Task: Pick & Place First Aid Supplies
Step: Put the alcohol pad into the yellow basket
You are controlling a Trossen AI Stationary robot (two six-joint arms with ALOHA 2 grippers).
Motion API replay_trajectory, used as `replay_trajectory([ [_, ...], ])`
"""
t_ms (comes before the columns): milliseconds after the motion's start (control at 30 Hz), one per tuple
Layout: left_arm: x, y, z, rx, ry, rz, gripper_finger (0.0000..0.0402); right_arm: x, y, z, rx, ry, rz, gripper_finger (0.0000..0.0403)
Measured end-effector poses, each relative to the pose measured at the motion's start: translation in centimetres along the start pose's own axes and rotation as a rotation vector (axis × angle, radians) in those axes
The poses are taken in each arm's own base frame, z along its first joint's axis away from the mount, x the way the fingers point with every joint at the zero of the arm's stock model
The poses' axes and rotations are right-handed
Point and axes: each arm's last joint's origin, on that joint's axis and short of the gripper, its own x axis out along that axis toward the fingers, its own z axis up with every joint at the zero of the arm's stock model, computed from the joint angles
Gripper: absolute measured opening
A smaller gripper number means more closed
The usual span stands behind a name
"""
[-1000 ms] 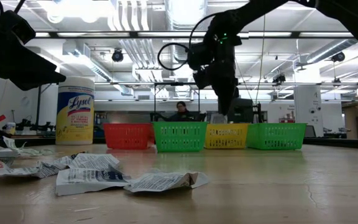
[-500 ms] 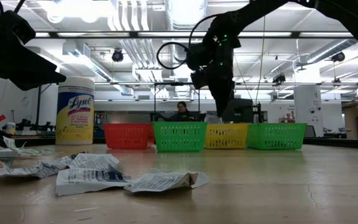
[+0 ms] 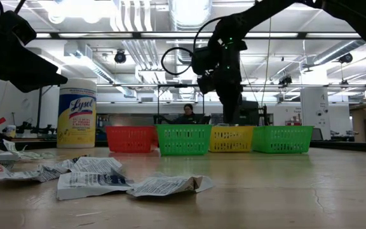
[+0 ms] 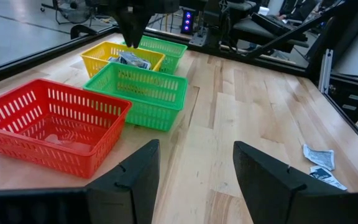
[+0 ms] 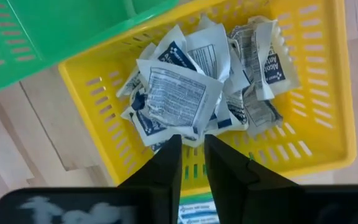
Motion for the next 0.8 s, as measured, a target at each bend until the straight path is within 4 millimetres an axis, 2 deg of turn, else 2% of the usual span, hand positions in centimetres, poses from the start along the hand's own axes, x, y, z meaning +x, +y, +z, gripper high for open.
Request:
replay_trajectory([
  [200, 0.0, 0.0, 0.0, 0.000, 0.000, 0.000, 0.0197, -2.7, 0.6, -0.4, 0.054, 0.055, 0.009, 0.0089],
  [300, 0.0, 0.0, 0.0, 0.000, 0.000, -0.001, 0.0197, -4.0, 1.8, -0.4, 0.055, 0.068, 0.010, 0.0094],
  [600, 0.0, 0.0, 0.0, 0.000, 0.001, -0.004, 0.0197, -7.4, 9.4, 0.6, -0.128, -0.052, 0.012, 0.0087],
  [800, 0.0, 0.0, 0.0, -0.003, 0.001, -0.004, 0.0197, -8.3, 14.8, 0.2, -0.187, -0.094, 0.031, 0.0075],
])
